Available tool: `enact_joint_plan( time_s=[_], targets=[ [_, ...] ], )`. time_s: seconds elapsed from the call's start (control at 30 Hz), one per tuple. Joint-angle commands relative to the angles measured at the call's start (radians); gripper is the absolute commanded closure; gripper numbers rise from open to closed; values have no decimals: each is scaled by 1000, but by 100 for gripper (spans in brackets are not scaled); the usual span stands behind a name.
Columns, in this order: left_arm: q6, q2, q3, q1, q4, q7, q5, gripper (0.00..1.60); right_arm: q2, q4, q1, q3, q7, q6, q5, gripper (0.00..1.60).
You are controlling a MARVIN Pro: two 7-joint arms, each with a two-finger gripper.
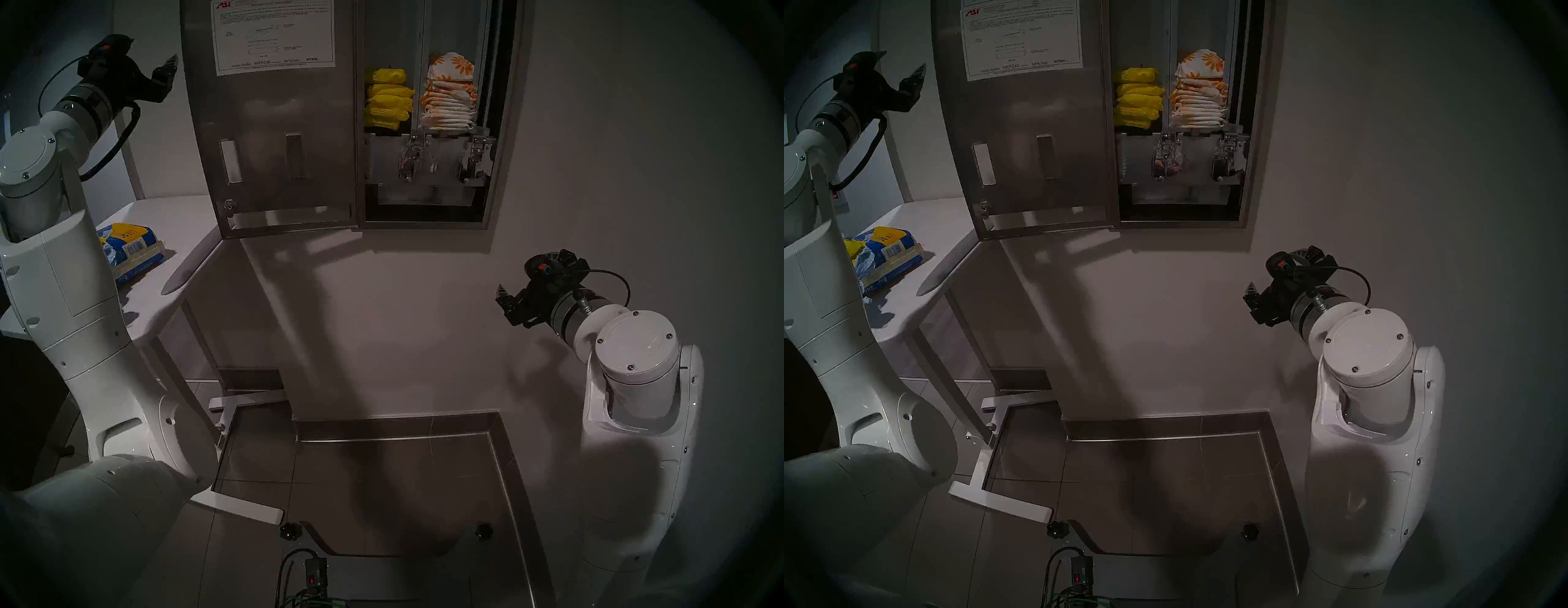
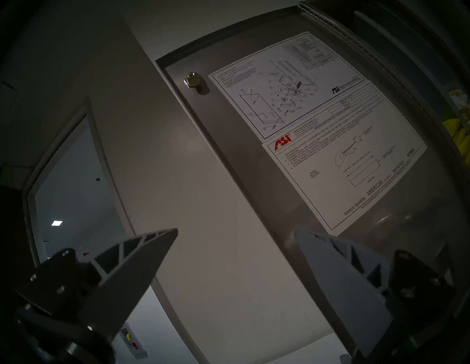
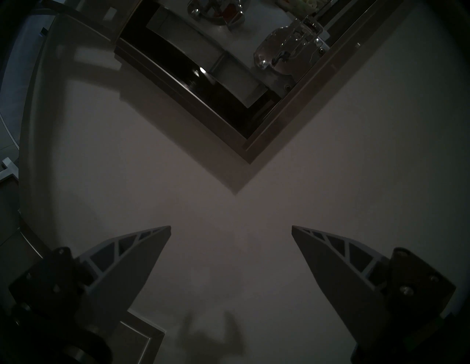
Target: Open the dispenser door, put the pads inside, close the door
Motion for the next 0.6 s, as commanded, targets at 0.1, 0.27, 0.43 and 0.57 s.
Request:
enact_joint_plan(
  time_s=[0.1,0.27,0.43,0.57],
  targets=[
    [-21,65,24,-118,66,23,24,0,0,-23,4,-3,-22,1,-1,0],
    [-20,71,46,-151,104,16,24,0,0,-19,5,-8,-29,5,-1,0],
    [-2,68,64,-187,143,9,19,0,1,-11,8,-15,-40,12,-8,0],
    [21,69,50,-213,173,-6,-6,0,1,-8,11,-18,-45,17,-15,0]
  ],
)
